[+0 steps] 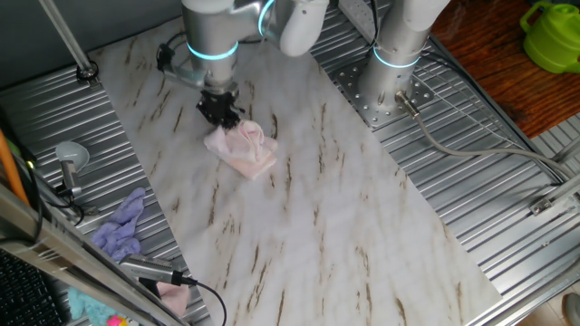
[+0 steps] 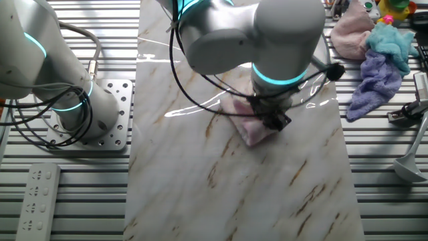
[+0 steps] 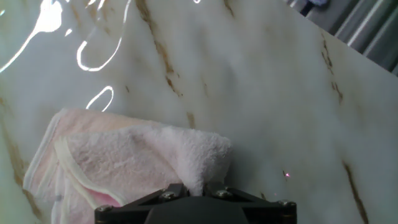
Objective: Clean the table with a cloth
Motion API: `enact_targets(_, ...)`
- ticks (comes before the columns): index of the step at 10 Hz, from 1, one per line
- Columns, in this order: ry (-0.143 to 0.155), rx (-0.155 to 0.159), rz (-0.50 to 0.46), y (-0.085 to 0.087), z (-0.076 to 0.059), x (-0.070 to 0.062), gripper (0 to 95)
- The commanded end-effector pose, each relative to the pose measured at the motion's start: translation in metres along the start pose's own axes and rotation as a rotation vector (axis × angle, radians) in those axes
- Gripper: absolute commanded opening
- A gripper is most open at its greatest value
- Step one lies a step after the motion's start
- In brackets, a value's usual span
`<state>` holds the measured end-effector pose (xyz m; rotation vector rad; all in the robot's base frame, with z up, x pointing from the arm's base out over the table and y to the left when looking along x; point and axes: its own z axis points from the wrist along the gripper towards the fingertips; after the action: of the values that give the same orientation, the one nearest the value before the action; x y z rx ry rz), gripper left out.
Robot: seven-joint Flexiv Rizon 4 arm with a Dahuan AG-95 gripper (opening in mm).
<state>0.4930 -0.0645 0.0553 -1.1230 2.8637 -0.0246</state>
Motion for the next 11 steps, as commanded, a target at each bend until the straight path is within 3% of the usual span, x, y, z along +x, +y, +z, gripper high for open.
enact_targets(1,0.0,-0.001,-0.015,-0.0096,-0.0045,0.0127,0.0)
enact_targets(6,0.007,-0.006,0.001,-0.0097,-0.0047,0.0128,0.0)
enact_targets(7,0.003,-0.01,-0.003,-0.0097,-0.0047,0.0128,19.0)
enact_targets(8,0.0,-0.01,-0.011,-0.0097,-0.0047,0.0128,57.0)
enact_targets(9,-0.003,-0.012,-0.015,-0.0096,-0.0046,0.0129,76.0)
enact_targets(10,-0.004,-0.012,-0.01,-0.0088,-0.004,0.012,95.0)
enact_targets(11,-0.005,-0.015,-0.015,-0.0072,-0.0028,0.0098,95.0)
